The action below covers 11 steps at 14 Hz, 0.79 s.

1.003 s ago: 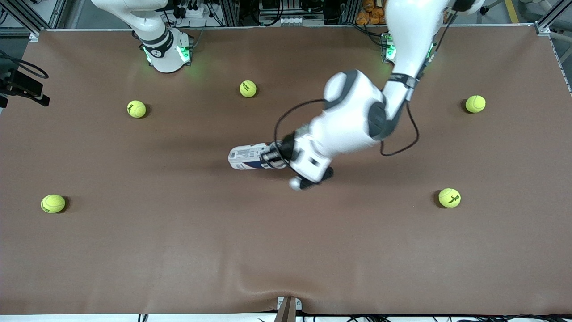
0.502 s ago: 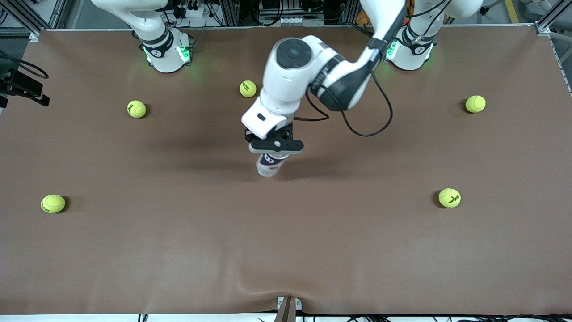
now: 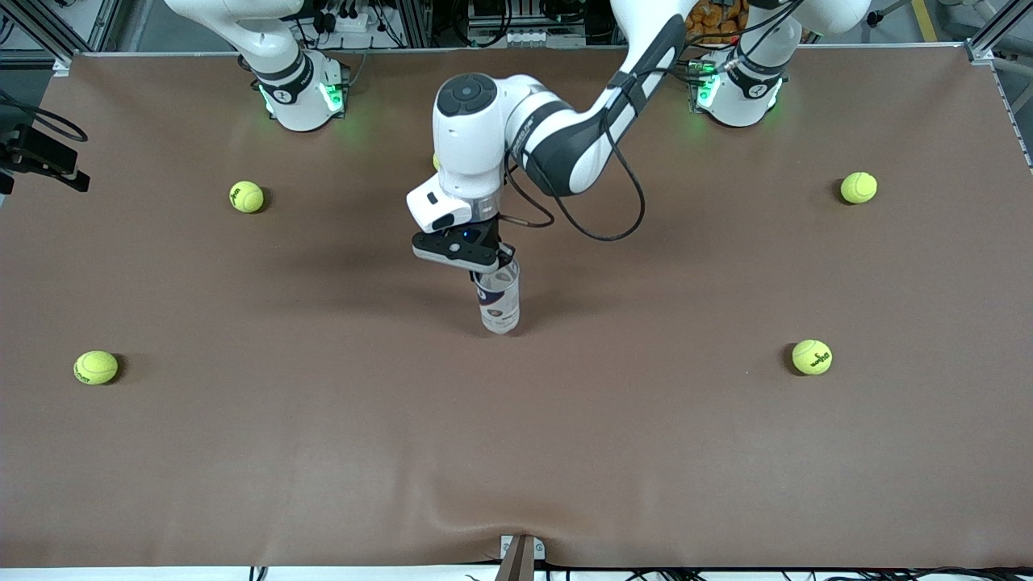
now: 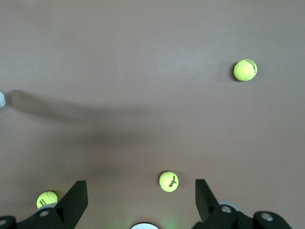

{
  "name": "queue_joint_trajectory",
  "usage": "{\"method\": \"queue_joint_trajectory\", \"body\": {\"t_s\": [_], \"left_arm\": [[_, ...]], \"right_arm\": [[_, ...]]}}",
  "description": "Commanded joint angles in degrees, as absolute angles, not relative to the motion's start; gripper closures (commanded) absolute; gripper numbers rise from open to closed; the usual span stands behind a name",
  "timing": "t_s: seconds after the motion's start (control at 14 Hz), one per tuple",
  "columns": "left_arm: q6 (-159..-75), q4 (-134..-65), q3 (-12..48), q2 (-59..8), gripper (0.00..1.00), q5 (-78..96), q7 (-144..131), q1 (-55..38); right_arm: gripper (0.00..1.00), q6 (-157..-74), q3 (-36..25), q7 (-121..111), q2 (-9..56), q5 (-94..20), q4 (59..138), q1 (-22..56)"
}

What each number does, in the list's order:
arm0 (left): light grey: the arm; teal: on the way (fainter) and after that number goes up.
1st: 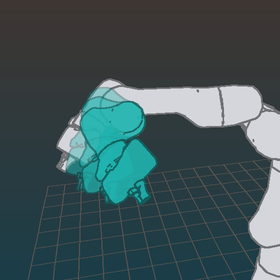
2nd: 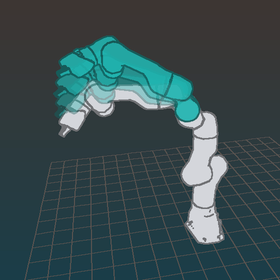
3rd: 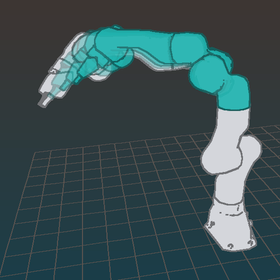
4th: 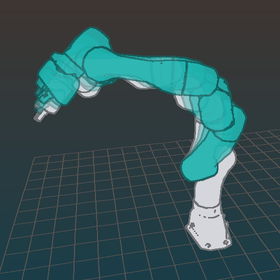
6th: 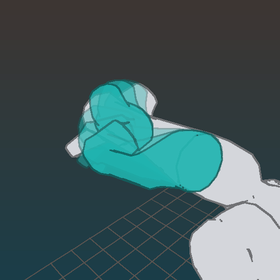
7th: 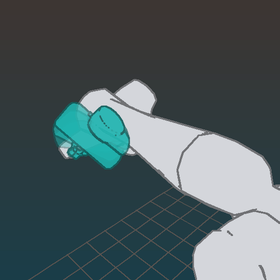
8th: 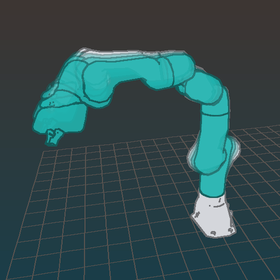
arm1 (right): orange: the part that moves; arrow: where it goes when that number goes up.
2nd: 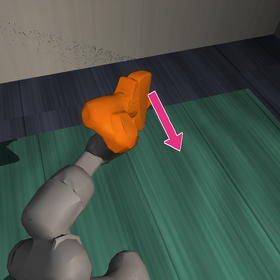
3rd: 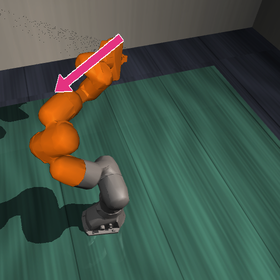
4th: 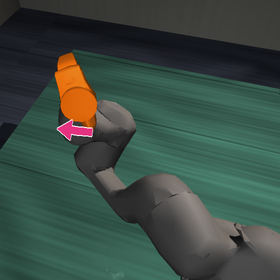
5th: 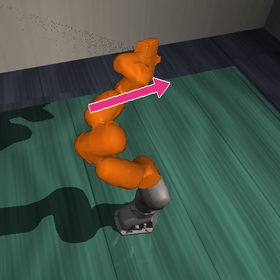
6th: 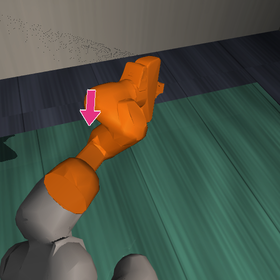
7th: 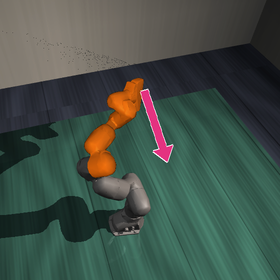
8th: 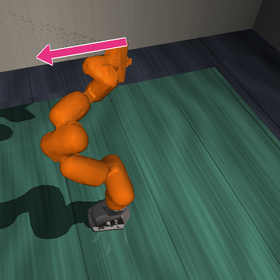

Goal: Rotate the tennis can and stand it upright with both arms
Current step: 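Lower the upright can onto the table and open the left gripper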

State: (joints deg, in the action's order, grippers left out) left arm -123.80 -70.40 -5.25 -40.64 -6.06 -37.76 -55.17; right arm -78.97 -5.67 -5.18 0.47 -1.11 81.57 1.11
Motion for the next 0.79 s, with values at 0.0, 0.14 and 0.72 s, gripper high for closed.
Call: {"method": "queue_joint_trajectory", "body": {"t_s": [0.0, 0.14, 0.72], "left_arm": [[-126.7, -69.8, -5.7, -42.3, 1.00, -3.7, -36.6, -55.2], [-127.4, -69.8, -5.9, -42.8, 1.00, -3.6, -35.9, -55.0], [-128.4, -69.7, -5.8, -42.5, 0.00, -1.5, -35.9, -54.7]], "right_arm": [[0.00, -78.7, -5.2, -6.1, 0.4, -1.0, 81.4, 0.2], [0.00, -78.7, -5.2, -6.0, 0.4, -1.0, 81.3, 0.2], [0.00, -78.7, -5.2, -6.0, 0.4, -1.0, 81.3, 0.2]]}}
